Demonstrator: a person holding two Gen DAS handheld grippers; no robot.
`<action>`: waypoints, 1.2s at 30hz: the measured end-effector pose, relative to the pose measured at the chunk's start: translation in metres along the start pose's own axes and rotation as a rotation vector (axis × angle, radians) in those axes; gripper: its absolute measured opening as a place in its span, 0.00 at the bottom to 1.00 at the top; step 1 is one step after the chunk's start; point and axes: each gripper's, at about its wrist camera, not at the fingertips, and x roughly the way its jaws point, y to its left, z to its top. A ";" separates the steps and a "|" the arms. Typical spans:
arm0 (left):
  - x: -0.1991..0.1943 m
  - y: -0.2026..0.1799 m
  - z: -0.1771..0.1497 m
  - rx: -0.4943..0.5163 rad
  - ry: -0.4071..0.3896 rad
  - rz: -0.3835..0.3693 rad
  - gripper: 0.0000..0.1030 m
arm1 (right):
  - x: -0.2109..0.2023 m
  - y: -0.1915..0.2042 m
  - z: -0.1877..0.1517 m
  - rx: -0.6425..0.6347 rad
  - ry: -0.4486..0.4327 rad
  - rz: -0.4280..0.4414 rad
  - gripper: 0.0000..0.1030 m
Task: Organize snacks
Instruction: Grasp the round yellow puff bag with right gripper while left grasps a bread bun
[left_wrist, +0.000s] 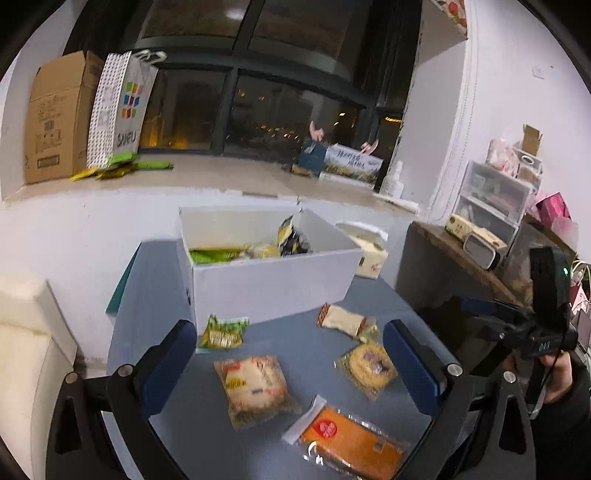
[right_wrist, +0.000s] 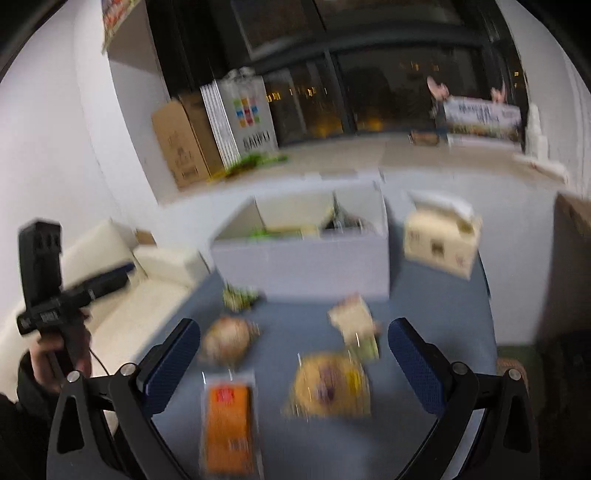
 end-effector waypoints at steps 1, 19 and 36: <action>0.000 -0.001 -0.003 -0.004 0.008 -0.005 1.00 | -0.003 -0.002 -0.009 0.003 0.001 -0.017 1.00; 0.011 0.005 -0.032 -0.007 0.105 0.033 1.00 | 0.123 0.000 -0.056 -0.104 0.288 -0.262 1.00; 0.072 0.010 -0.050 0.022 0.254 0.079 1.00 | 0.110 0.005 -0.062 -0.060 0.271 -0.146 0.79</action>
